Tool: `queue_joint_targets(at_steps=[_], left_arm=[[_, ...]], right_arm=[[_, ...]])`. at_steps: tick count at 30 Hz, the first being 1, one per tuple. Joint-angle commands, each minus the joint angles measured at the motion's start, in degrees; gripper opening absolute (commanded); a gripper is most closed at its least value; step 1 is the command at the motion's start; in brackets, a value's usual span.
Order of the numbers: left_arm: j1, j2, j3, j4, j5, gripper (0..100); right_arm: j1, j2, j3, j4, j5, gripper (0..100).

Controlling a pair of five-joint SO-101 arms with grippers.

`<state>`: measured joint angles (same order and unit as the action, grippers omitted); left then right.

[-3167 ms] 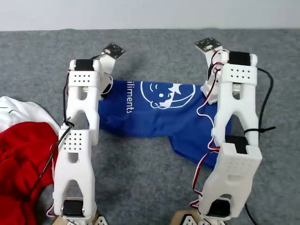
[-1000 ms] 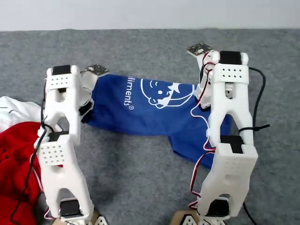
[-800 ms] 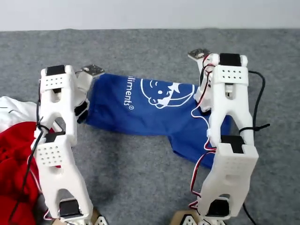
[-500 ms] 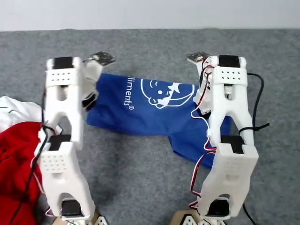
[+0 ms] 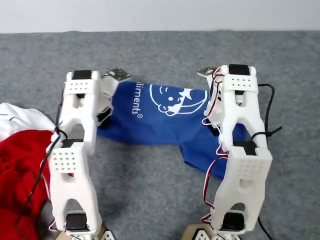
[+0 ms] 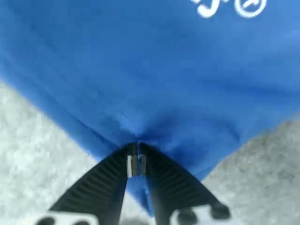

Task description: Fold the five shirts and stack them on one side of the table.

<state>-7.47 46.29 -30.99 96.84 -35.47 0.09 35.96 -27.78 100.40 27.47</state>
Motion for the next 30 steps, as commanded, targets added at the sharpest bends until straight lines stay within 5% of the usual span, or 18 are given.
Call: queue_joint_targets(at_steps=[1,12,22,30], left_arm=[[-3.0,-0.2,-3.6,3.8,-0.9,3],[-4.2,-8.7,0.2,3.8,-1.4,3],[2.0,-23.1,2.1,3.7,1.3,3],[14.1,-28.1,7.1,3.2,2.2,3]], right_arm=[[-0.2,-0.8,-0.8,1.1,-0.5,1.0],[-0.7,-1.5,-0.8,1.8,-0.7,1.0],[-0.3,-15.2,-0.3,2.7,-3.1,1.0],[5.1,-39.5,13.0,2.6,-5.0,1.0]])
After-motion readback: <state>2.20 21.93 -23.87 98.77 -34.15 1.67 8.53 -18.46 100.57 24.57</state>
